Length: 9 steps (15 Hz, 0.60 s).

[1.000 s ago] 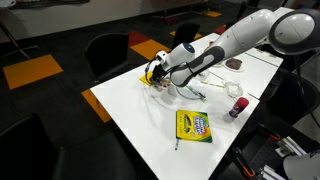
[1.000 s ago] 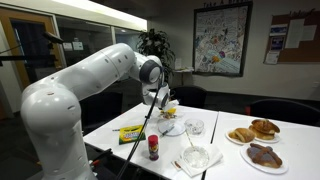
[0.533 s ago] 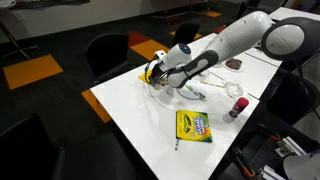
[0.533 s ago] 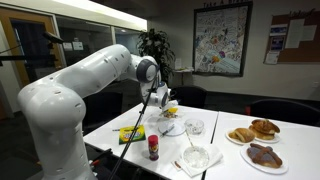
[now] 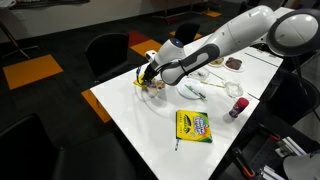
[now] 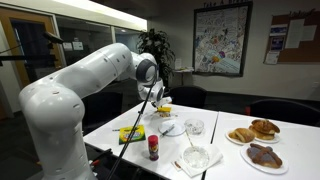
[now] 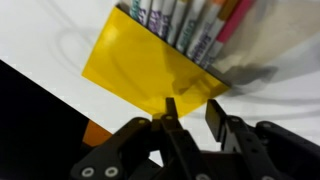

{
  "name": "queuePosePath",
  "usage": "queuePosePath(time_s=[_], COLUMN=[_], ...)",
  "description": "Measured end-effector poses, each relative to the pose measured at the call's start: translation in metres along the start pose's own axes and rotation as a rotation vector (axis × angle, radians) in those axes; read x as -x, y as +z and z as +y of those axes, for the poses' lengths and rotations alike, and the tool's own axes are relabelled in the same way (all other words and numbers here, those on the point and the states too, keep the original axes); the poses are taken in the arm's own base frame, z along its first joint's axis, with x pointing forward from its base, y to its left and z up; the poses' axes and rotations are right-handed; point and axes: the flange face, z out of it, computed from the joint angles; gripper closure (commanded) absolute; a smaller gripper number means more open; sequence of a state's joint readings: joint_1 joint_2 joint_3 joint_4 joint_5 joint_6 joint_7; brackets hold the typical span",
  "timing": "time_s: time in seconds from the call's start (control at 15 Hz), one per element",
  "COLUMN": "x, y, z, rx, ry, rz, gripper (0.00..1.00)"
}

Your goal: Move the yellow box farther from you

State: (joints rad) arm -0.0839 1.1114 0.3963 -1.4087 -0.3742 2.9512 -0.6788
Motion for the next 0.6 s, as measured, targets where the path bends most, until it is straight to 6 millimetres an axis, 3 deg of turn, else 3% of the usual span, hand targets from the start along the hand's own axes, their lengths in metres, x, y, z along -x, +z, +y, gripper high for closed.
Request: queuePosePath(time_s=[0.27,0.47,0.6], x=[-0.054,-0.081,-0.084], y=[-0.047,-0.094,-0.121], z=[-0.005,-0.004,-0.003], rx=[-0.122,-0.218,-0.293], ry=[-0.089,-0.129,-0.128], rz=[-0.093,-0.205,-0.293], gripper=[0.03,0.0,0.0])
